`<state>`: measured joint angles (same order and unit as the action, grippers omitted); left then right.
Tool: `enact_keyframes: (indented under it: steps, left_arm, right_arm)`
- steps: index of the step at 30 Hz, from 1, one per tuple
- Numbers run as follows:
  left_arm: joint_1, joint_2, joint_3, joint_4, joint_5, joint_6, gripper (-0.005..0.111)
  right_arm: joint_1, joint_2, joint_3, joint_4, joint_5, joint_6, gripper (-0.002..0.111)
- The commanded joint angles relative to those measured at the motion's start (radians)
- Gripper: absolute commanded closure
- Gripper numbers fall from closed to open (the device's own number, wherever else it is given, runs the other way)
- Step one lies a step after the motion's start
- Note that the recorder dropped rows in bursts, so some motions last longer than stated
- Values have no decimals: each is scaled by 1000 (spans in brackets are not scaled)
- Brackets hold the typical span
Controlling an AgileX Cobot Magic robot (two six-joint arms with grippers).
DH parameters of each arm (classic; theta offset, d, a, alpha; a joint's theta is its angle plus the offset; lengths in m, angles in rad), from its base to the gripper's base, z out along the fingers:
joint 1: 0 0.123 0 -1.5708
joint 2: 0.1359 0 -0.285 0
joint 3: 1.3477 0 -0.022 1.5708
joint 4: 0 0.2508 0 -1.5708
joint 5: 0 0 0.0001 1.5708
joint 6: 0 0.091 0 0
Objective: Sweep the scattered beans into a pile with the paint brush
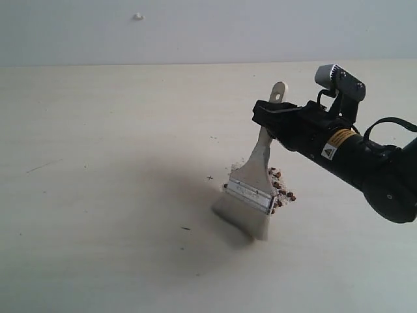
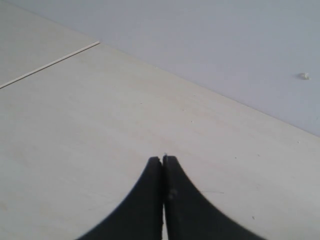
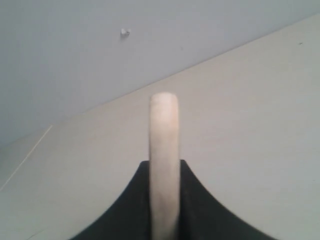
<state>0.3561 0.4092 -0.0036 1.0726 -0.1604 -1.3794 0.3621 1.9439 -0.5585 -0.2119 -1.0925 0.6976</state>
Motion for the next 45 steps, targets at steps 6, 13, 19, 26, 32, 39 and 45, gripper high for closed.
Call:
enact_keyframes:
  steps: [6,13,19,26,32,39,45]
  left_arm:
    - [4,-2,4,-7,2,1,107]
    - [4,-2,4,-7,2,1,107]
    - [4,-2,4,-7,2,1,107]
    - [4,-2,4,-7,2,1,107]
    - [4,-2,4,-7,2,1,107]
    - [4,-2,4,-7,2,1,107]
    - [4,-2,4,-7,2,1,107]
  right_arm:
    - [3,1,2,105,7,-110,108]
    - [3,-11,2,45,-55,-50,108]
    - [3,-64,2,20,-99,4,108]
    - [3,-54,-7,82,-108,-15,108]
    - [4,-18,-69,41,-15,-24,108]
    - [4,-11,-86,69,18,-53,108]
    - [4,-11,-86,112,96,-131,108]
